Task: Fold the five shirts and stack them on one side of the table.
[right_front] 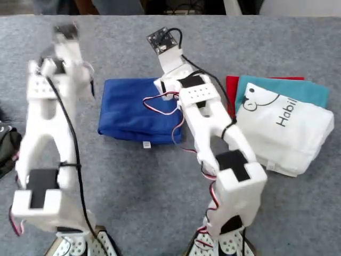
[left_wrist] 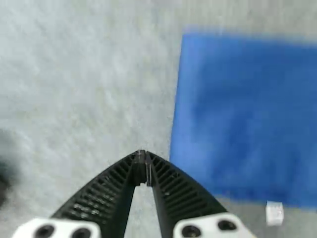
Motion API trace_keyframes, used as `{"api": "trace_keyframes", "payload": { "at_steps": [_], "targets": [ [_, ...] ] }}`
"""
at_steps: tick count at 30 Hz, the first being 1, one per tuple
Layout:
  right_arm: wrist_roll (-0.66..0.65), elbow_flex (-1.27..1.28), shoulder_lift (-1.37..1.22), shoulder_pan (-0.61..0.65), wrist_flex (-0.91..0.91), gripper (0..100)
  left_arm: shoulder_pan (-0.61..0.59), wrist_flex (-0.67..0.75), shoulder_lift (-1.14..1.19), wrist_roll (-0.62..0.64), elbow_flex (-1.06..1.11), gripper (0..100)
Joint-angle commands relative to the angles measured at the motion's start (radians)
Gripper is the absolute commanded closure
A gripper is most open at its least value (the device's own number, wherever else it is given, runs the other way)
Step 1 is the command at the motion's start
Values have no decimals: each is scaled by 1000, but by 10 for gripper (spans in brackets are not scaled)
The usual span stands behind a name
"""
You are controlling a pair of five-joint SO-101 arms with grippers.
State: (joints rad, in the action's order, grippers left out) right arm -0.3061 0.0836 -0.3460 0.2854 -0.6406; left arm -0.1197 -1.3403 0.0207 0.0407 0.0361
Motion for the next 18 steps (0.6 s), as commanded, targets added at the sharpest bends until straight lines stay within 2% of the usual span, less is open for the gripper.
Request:
{"api": "trace_keyframes", "payload": {
  "at_steps": [1, 5, 11, 14, 18],
  "targets": [
    [9, -59, -27, 6, 15, 984, 61, 155, -133, -11, 386, 971],
    [6, -59, -51, 6, 15, 984, 113, 288, -198, -49, 595, 971],
    [6, -59, -51, -32, 15, 984, 108, 315, -190, -41, 631, 971],
    [6, -76, -8, -57, -29, 985, 62, 275, -215, -41, 576, 971],
    [6, -140, 50, -52, -138, 985, -39, 123, -341, -43, 389, 971]
  ]
}}
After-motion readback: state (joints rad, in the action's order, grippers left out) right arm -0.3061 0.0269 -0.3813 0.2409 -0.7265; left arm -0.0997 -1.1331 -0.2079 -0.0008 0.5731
